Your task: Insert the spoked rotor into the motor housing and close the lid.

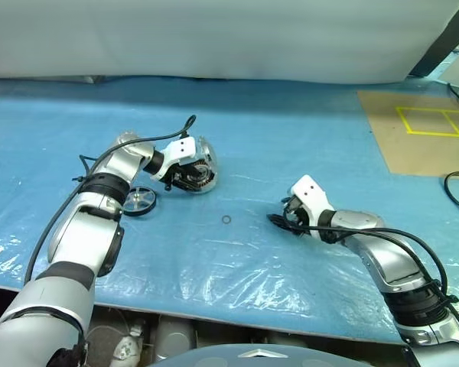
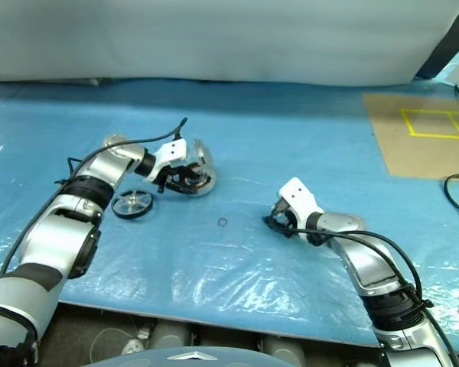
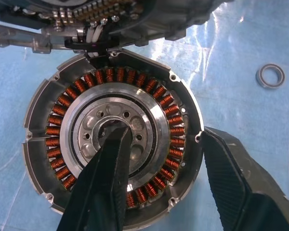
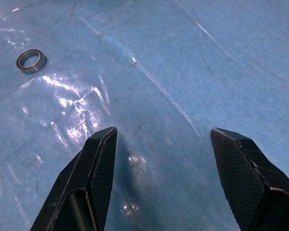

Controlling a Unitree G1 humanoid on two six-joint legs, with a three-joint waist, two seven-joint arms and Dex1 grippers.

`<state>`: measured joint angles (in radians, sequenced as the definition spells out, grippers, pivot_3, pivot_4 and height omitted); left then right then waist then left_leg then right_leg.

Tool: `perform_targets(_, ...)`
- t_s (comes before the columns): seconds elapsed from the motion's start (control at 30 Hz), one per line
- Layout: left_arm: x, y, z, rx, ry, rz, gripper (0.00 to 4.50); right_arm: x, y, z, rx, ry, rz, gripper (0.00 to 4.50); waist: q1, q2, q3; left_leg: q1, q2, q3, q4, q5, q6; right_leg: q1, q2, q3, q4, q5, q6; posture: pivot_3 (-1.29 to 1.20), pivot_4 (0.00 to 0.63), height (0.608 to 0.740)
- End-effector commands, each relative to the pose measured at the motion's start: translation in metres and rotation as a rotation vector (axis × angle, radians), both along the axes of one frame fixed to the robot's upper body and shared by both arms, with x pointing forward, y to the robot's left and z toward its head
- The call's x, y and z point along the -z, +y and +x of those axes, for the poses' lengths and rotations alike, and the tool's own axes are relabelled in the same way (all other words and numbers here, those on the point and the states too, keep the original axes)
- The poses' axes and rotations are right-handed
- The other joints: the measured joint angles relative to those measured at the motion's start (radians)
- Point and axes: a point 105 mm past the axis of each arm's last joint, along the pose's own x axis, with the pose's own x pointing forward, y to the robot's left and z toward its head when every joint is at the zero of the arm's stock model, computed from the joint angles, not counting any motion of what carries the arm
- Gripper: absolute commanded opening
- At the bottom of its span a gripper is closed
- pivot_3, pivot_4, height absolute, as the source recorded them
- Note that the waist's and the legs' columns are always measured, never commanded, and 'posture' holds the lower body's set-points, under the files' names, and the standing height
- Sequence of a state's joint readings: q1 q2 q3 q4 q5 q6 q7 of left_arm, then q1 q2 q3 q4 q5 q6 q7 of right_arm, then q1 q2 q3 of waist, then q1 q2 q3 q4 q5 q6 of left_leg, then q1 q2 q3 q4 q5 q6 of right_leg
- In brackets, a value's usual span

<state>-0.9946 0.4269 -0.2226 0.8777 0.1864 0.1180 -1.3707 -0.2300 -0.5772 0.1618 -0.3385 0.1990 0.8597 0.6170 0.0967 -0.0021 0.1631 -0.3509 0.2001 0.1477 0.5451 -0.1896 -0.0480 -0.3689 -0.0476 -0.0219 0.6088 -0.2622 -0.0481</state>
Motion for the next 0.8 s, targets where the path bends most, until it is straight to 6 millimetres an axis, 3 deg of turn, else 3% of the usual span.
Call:
perform_targets(0.03, 0.021, 0.005, 0.002, -0.204, 0.026, 0.021, 1.96, -0.008, 0.008, 0.003, -0.032, -0.034, 0.02, 3.2, 0.001, 0.001, 0.0, 0.0, 0.0, 0.0, 0.0, 0.0, 0.0, 0.0, 0.0, -0.001, 0.0, 0.0, 0.0, 0.0, 0.15, 0.74)
perform_targets(0.27, 0.014, -0.005, -0.023, -0.449, 0.168, -0.081, 1.96, -0.003, 0.018, 0.003, -0.093, -0.016, 0.014, 3.2, -0.008, 0.002, 0.0, 0.0, 0.001, 0.001, 0.0, 0.0, 0.001, 0.0, 0.0, 0.0, 0.0, -0.002, -0.004, 0.0, 0.15, 0.74)
perform_targets(0.43, 0.008, -0.009, -0.059, -0.438, 0.259, -0.07, 1.96, -0.002, 0.024, 0.008, -0.108, -0.019, 0.021, 3.2, -0.019, 0.003, 0.001, -0.002, 0.001, 0.002, -0.004, 0.001, 0.001, -0.003, 0.0, 0.0, -0.002, -0.002, -0.003, 0.0, 0.15, 0.74)
perform_targets(0.6, 0.003, 0.005, -0.075, -0.431, 0.239, -0.017, 1.96, 0.001, 0.031, 0.008, -0.131, -0.012, 0.029, 3.2, -0.029, 0.004, 0.001, -0.003, 0.001, 0.002, -0.005, 0.0, 0.001, -0.004, 0.001, -0.001, -0.002, -0.003, -0.003, 0.0, 0.15, 0.74)
perform_targets(0.8, 0.014, 0.015, -0.086, -0.455, 0.259, 0.031, 1.96, 0.003, 0.034, 0.012, -0.138, -0.011, 0.031, 3.2, -0.032, 0.004, 0.002, -0.003, 0.001, 0.002, -0.004, 0.0, 0.0, -0.004, 0.002, -0.001, -0.002, -0.003, -0.003, 0.0, 0.15, 0.74)
